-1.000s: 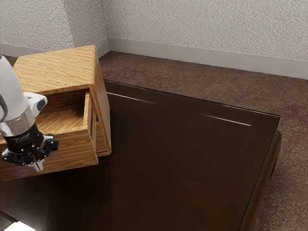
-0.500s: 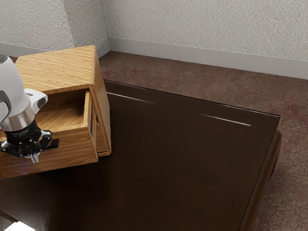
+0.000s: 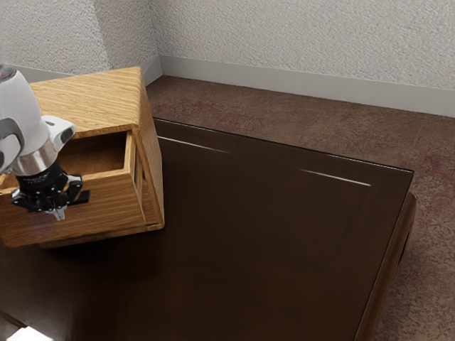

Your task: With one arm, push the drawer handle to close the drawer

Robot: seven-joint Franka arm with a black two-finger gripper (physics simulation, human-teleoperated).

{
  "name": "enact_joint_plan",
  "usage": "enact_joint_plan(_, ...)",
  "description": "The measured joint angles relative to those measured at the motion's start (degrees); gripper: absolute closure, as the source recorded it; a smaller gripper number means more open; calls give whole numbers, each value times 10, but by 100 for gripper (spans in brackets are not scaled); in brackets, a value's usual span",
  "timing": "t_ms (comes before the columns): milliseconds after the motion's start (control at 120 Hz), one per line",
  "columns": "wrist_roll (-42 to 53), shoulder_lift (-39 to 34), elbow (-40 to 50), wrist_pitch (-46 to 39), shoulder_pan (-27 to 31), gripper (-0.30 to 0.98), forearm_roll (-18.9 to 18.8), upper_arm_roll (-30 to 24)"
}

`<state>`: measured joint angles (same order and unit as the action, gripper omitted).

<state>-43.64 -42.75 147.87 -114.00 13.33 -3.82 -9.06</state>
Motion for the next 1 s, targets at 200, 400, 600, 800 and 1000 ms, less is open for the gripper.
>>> enact_joint_plan(200,2,64,-26,-15,-1,79,-28,46)
enact_joint_plan(400,5,138,-89,-28,-3,79,-49,65)
enact_joint_plan(600,7,211,-150,-39,-10,79,-77,100)
enact_joint_plan(800,12,258,-195,-45,-12,79,-106,114)
enact_joint_plan(1000,16,262,-208,-47,-41,79,-110,118)
